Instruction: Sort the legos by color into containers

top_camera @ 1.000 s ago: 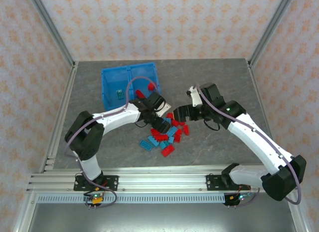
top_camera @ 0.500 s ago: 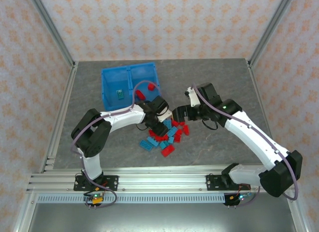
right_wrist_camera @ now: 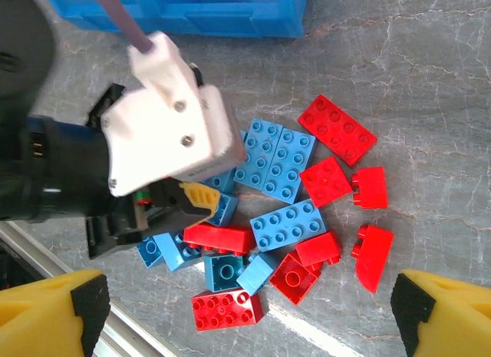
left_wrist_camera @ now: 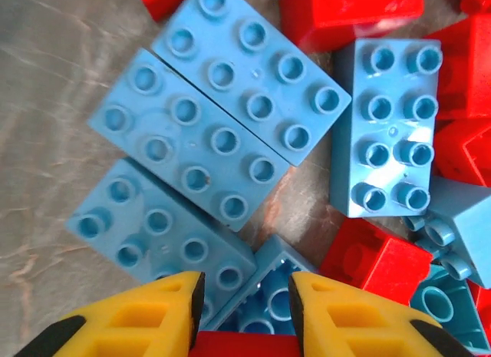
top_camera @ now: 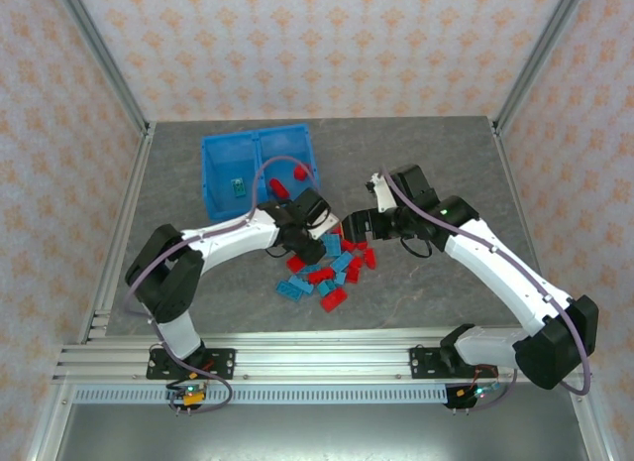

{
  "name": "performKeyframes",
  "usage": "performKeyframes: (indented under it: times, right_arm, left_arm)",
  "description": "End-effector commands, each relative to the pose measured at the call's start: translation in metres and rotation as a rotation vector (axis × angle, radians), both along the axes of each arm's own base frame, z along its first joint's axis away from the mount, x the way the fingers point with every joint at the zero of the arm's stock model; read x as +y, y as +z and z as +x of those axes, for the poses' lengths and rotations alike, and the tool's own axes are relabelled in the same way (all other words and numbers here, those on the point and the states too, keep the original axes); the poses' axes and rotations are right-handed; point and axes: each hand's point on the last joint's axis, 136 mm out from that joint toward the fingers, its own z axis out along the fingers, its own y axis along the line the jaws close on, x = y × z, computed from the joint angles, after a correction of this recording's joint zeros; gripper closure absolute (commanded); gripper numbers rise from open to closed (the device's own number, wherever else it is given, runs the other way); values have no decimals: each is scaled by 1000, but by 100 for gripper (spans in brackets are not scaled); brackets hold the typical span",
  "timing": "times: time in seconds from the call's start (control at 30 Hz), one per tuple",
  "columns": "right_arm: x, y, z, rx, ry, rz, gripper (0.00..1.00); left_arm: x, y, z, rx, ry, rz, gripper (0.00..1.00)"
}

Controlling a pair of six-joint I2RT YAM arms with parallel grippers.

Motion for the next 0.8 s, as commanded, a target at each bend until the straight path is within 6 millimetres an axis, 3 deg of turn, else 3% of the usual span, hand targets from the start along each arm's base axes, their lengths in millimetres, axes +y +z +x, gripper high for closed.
performKeyframes:
  times: [0.0, 0.23, 0.33, 0.43, 0.57, 0.67, 0.77]
  right_arm:
    - [3, 9, 3, -14, -7, 23, 4]
    - [3, 15, 5, -28, -20, 33, 4]
    - [1, 21, 4, -44, -28, 41, 4]
    - [-1, 24, 4, -63, -41, 47, 4]
    - [-9, 35, -2, -98, -56, 51, 4]
    - [-15, 39, -7, -104, -63, 45, 4]
    - [-17, 44, -8, -118, -75, 55, 4]
  left_arm:
    - [5, 50, 38, -200, 90, -14, 76]
    - [47, 119, 129, -492, 357, 14, 76]
    - [68, 135, 175, -587, 467, 25, 76]
    - [75, 136, 218, -631, 521, -17, 77]
    - [84, 114, 267, -629, 591, -26, 77]
    - [89, 105, 284, -640, 618, -40, 75]
    - [94, 100, 290, -645, 642, -45, 62]
